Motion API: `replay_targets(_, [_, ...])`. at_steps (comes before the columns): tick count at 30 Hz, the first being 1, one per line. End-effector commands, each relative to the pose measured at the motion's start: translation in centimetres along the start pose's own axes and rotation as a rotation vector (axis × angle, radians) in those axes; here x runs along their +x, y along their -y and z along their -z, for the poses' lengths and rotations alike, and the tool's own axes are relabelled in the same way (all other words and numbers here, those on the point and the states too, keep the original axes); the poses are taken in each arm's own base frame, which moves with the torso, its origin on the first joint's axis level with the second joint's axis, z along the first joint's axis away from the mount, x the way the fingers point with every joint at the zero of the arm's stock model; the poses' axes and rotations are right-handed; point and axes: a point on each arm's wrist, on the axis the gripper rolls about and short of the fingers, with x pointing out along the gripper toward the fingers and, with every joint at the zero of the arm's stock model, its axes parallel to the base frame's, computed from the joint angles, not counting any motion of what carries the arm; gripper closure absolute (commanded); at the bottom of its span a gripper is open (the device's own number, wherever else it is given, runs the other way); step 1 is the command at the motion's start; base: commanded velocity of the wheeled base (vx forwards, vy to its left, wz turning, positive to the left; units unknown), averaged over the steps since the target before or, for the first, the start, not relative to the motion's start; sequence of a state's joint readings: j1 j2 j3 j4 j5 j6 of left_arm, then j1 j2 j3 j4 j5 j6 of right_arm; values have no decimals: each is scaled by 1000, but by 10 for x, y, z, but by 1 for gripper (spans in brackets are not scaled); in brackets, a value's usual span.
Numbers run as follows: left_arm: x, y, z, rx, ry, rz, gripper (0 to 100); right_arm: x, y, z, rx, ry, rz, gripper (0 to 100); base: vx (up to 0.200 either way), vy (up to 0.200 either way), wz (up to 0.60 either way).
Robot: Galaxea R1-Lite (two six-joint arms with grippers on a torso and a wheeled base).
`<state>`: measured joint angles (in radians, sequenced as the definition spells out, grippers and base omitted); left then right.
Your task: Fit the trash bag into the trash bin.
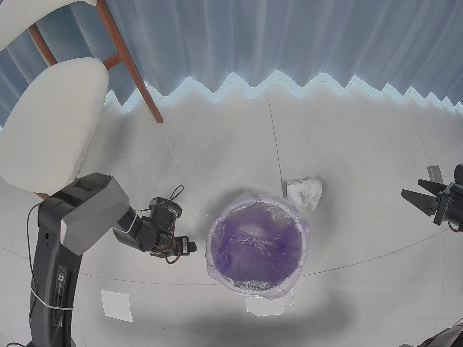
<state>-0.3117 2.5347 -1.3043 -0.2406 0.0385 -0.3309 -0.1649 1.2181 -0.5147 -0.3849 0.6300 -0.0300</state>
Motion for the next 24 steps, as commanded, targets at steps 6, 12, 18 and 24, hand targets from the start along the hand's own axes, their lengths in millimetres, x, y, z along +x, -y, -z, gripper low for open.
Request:
replay_targets(6, [-134,-30,71,-62,208,362,0,-3,-2,11,19,-24,0,0,0,0,0])
replay_targets(12, [-129,-33,105,-209,205,519,0,-8,-6,21,31,-36,-1,0,-133,0,0])
replay_targets(18, [-129,-15,136,-154,147,551,0,-11,-9,20,29,-24,0,0,-200,0,0])
replay_targets(24, [-116,4,141,-105,191,481,0,-14,-10,19,26,-11,0,0,-67,0,0])
